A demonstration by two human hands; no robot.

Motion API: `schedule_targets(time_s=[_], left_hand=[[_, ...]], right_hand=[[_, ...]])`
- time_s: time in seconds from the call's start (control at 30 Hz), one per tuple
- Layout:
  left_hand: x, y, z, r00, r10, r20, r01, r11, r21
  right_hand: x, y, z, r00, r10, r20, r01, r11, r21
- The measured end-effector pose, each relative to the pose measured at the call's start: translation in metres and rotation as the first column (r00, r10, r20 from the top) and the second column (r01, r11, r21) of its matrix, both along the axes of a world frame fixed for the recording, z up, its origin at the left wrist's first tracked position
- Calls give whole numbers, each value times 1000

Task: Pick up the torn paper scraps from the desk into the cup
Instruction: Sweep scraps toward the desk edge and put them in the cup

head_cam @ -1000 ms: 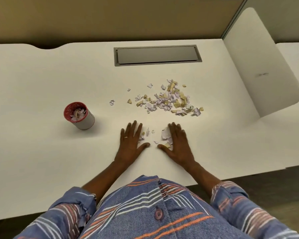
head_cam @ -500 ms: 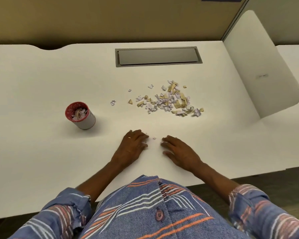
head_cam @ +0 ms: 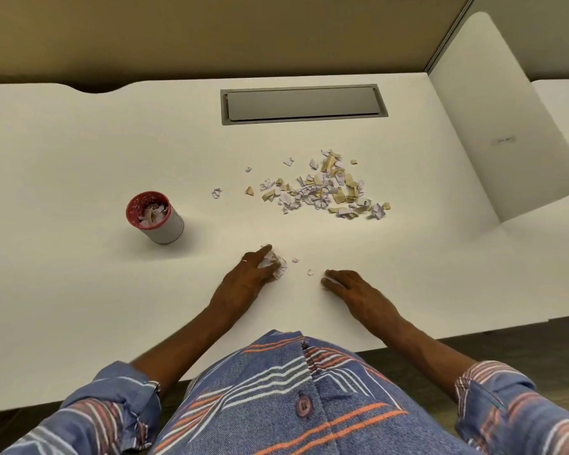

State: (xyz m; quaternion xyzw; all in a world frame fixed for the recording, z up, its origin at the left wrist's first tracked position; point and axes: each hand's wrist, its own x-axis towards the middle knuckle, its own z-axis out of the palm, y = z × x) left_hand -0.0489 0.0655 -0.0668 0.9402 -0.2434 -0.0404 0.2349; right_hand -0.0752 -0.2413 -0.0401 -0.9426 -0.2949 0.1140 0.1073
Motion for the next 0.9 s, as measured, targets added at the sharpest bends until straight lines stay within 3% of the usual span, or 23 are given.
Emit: schedule_targets(time_s=[0.07,0.37,0.43,0.57,0.63,0.73,0.9], left_hand=[[4,4,-5,997,42,59,-45,998,38],[16,-4,19,994,81,-67,-87,992,-94],[14,-6,24,968,193,-159,-219,962,-164],[10,-7,31,944,277,-180,-324,880,-347],[11,-5,37,927,309,-211,-372,829,-418],[13,0,44,852,385,-355,-519,712,-473],[22,11,62,752,430,-500,-659,494,-568]], right_hand=[[2,2,2,1000,-16,19,16,1000,25],[14,19,8,991,-98,90,95,995,41],[17,22,8,989,-117,94,113,992,55],[22,34,11,959,-282,31,267,934,237],[25,42,12,914,-402,-52,393,849,353],[32,55,16,790,-539,-293,610,637,472],[46,71,19,540,-493,-682,841,278,465]])
